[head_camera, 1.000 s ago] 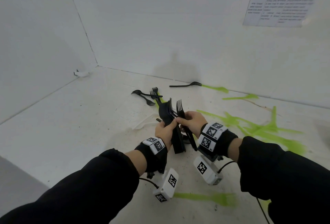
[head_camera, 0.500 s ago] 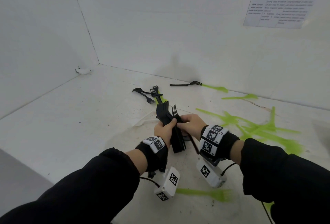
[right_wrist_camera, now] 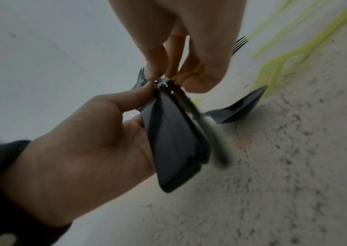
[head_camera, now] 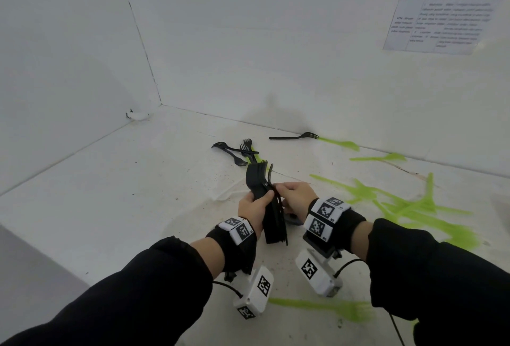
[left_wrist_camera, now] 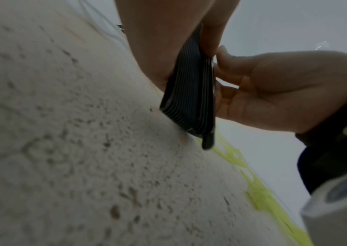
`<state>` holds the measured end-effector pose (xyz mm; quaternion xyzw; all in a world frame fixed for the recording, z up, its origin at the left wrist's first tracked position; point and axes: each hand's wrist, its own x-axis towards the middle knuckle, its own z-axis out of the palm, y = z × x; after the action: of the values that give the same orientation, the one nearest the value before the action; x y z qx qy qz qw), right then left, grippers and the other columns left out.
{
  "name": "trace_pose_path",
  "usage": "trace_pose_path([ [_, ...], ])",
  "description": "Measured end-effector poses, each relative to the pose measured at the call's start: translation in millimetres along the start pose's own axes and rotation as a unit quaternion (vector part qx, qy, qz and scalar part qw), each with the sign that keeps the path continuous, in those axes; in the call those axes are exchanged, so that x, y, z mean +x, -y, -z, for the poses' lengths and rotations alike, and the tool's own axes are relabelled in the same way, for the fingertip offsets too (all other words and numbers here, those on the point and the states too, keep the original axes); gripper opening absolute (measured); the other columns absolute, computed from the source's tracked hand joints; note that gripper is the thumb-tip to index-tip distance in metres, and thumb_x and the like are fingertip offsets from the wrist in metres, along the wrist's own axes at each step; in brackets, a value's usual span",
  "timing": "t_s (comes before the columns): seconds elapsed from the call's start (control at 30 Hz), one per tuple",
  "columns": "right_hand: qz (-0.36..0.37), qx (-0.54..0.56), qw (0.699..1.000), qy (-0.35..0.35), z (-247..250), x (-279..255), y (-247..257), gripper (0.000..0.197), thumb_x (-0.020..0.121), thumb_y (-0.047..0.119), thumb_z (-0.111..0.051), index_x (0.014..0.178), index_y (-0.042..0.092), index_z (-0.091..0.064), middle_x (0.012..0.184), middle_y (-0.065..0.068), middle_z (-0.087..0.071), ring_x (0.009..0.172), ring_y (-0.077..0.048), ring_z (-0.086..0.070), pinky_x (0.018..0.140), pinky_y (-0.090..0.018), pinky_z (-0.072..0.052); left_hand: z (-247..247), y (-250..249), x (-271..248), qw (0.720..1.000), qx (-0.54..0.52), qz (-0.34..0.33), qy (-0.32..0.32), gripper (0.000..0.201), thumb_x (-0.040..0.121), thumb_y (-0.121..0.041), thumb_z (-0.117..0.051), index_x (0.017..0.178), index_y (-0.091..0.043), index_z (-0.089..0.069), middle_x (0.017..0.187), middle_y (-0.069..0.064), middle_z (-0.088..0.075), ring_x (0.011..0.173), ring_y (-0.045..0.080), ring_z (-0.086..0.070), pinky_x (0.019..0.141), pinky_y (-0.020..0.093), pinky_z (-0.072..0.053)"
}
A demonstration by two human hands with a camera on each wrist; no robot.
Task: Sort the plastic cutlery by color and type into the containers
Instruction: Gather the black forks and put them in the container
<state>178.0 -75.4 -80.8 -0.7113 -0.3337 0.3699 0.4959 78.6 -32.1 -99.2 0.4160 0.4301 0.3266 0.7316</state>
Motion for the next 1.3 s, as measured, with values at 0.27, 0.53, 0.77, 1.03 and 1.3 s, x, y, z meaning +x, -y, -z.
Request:
trace_pose_path([
  [0.27, -0.023, -0.013, 1.000, -0.009, -12.1, 11.2, 14.9, 0.016, 0.089, 0.004, -0.053, 0.095, 0.007, -0.067, 0.065, 0.000, -0.056, 0.053, -0.012, -0.051, 0.059, -0.024, -0.050, 8.8, -8.2, 5.9, 1.000, 0.008, 0.010, 0.016, 0.015, 0.091, -0.002, -0.056, 0.106, -0.001, -0.058, 0.095, 0.021, -0.063, 0.084, 0.034, -0.063, 0.069, 0.038, -0.056],
  [0.53, 0.023, -0.330, 0.941, 0.077, -11.7, 57.2, 57.8, 0.035, 0.088, 0.002, -0.042, 0.105, 0.015, -0.070, 0.099, -0.003, -0.058, 0.081, -0.013, -0.056, 0.056, -0.007, -0.039, 25.7, -17.5, 20.0, 0.999, -0.017, 0.049, -0.010, 0.016, 0.090, 0.002, -0.055, 0.105, 0.001, -0.052, 0.087, 0.016, -0.060, 0.066, 0.030, -0.061, 0.055, 0.039, -0.056],
  [0.77, 0.116, -0.483, 0.861, 0.110, -35.2, 132.2, 80.0, 0.041, 0.096, 0.007, -0.037, 0.136, 0.009, -0.046, 0.141, -0.014, -0.043, 0.129, -0.029, -0.042, 0.106, -0.029, -0.034, 28.1, -35.2, 39.6, 0.998, -0.023, 0.038, -0.034, 0.015, 0.089, 0.004, -0.054, 0.104, 0.003, -0.053, 0.080, 0.016, -0.061, 0.051, 0.022, -0.064, 0.052, 0.036, -0.056],
  [1.03, 0.120, -0.558, 0.808, 0.142, -62.4, 179.8, 60.8, 0.037, 0.097, 0.023, -0.041, 0.126, 0.004, -0.053, 0.127, -0.018, -0.055, 0.116, -0.033, -0.053, 0.096, -0.034, -0.044, 34.0, -43.4, 62.6, 0.997, -0.027, 0.046, -0.058, 0.007, 0.089, 0.005, -0.054, 0.088, -0.002, -0.052, 0.076, 0.014, -0.059, 0.053, 0.025, -0.062, 0.048, 0.033, -0.055],
  [1.3, 0.079, -0.504, 0.858, 0.061, -67.8, 198.9, 50.3, 0.045, 0.093, 0.030, -0.052, 0.125, 0.000, -0.045, 0.127, -0.019, -0.051, 0.113, -0.035, -0.054, 0.090, -0.035, -0.044, 34.7, -45.3, 76.4, 0.996, -0.030, 0.049, -0.063, 0.009, 0.089, 0.004, -0.054, 0.087, -0.005, -0.052, 0.078, 0.012, -0.060, 0.045, 0.021, -0.063, 0.045, 0.029, -0.054],
])
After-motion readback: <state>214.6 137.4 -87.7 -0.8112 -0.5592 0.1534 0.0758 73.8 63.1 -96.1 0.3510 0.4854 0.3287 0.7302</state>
